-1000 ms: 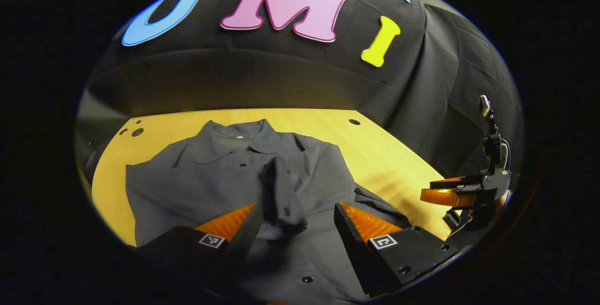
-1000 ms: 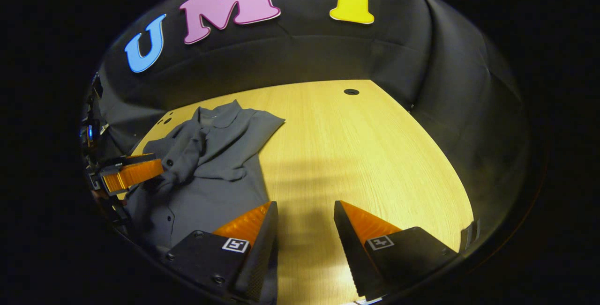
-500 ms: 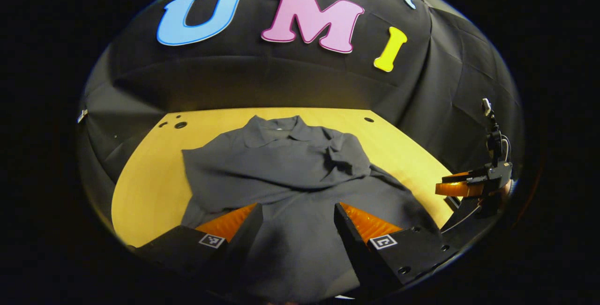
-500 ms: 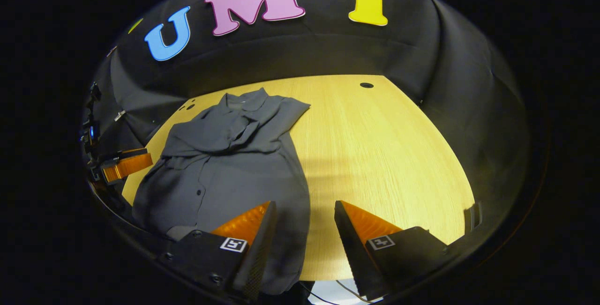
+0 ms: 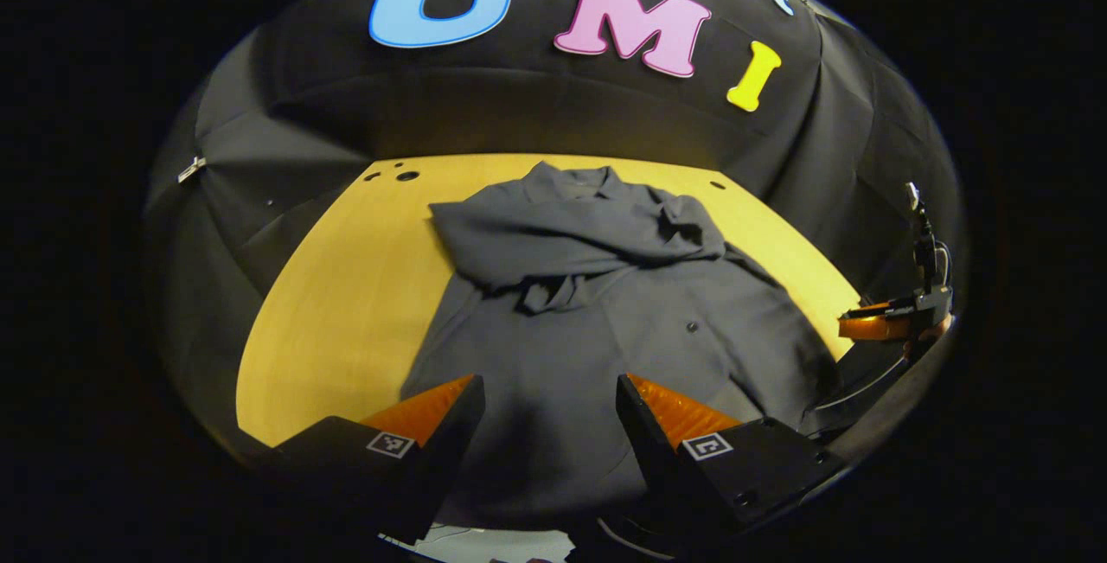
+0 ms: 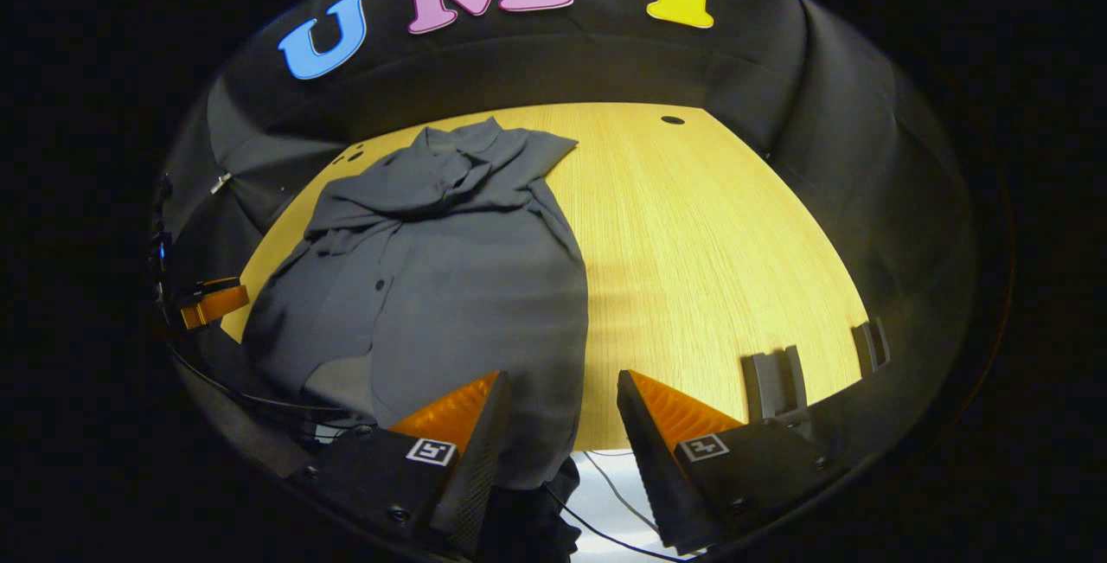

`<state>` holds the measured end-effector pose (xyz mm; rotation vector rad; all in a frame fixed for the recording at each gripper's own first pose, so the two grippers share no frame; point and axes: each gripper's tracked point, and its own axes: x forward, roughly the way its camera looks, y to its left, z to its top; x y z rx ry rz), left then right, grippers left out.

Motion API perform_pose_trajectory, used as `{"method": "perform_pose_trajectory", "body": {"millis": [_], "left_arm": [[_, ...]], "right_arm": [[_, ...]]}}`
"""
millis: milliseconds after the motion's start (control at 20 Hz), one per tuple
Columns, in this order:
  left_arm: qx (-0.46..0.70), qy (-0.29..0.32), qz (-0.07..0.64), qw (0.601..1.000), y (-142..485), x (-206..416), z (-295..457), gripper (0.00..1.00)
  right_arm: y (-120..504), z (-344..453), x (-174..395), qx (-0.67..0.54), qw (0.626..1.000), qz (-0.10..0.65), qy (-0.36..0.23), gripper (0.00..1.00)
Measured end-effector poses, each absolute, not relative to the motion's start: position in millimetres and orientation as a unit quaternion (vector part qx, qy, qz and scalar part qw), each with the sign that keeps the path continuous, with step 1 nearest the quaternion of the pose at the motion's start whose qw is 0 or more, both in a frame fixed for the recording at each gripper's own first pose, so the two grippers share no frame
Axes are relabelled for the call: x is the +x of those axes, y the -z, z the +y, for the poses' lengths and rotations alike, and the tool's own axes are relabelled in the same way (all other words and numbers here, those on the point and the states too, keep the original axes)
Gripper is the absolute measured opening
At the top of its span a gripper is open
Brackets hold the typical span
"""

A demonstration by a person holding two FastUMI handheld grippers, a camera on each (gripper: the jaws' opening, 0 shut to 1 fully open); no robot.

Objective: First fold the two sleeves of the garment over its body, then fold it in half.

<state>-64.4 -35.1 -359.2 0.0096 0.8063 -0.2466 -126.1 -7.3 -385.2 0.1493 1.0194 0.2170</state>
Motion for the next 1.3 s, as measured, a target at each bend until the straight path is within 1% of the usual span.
{"method": "perform_pose_trajectory", "body": {"millis": [250,450,500,550,650,850,900,950,1000,1150,1200,1250,1300], "left_arm": [[-0.006,0.073,0.434,0.898,390,-99,14,0.96],[-0.006,0.069,0.459,0.886,409,-110,32,0.96],[-0.004,0.069,0.467,0.881,414,-113,34,0.92],[-0.001,0.063,0.474,0.878,418,-113,38,0.96],[-0.006,0.049,0.484,0.874,425,-114,42,0.96],[0.020,0.060,0.492,0.868,426,-109,35,0.97],[0.037,0.060,0.496,0.865,430,-109,34,0.97],[0.041,0.066,0.498,0.864,430,-108,31,0.98],[0.041,0.065,0.498,0.864,430,-107,28,0.98],[0.044,0.067,0.507,0.858,429,-104,23,0.99],[0.047,0.072,0.509,0.856,430,-106,19,0.98],[0.050,0.076,0.510,0.855,430,-106,17,0.89],[0.051,0.081,0.508,0.856,430,-105,15,0.92]], "right_arm": [[403,-7,-153,0.070,0.848,0.518,-0.090,0.78],[414,5,-167,0.074,0.835,0.536,-0.099,0.78],[416,10,-170,0.076,0.832,0.540,-0.100,0.78],[418,14,-172,0.078,0.829,0.545,-0.102,0.78],[420,21,-172,0.083,0.825,0.549,-0.105,0.78],[430,28,-177,0.069,0.818,0.561,-0.110,0.78],[429,25,-174,0.057,0.822,0.556,-0.109,0.78],[432,26,-177,0.049,0.820,0.559,-0.112,0.76],[431,28,-177,0.046,0.821,0.558,-0.115,0.76],[429,35,-177,0.038,0.820,0.558,-0.121,0.80],[430,36,-177,0.027,0.820,0.559,-0.122,0.80],[431,35,-178,0.013,0.819,0.561,-0.122,0.81],[432,35,-179,-0.003,0.815,0.567,-0.124,0.81]]}}
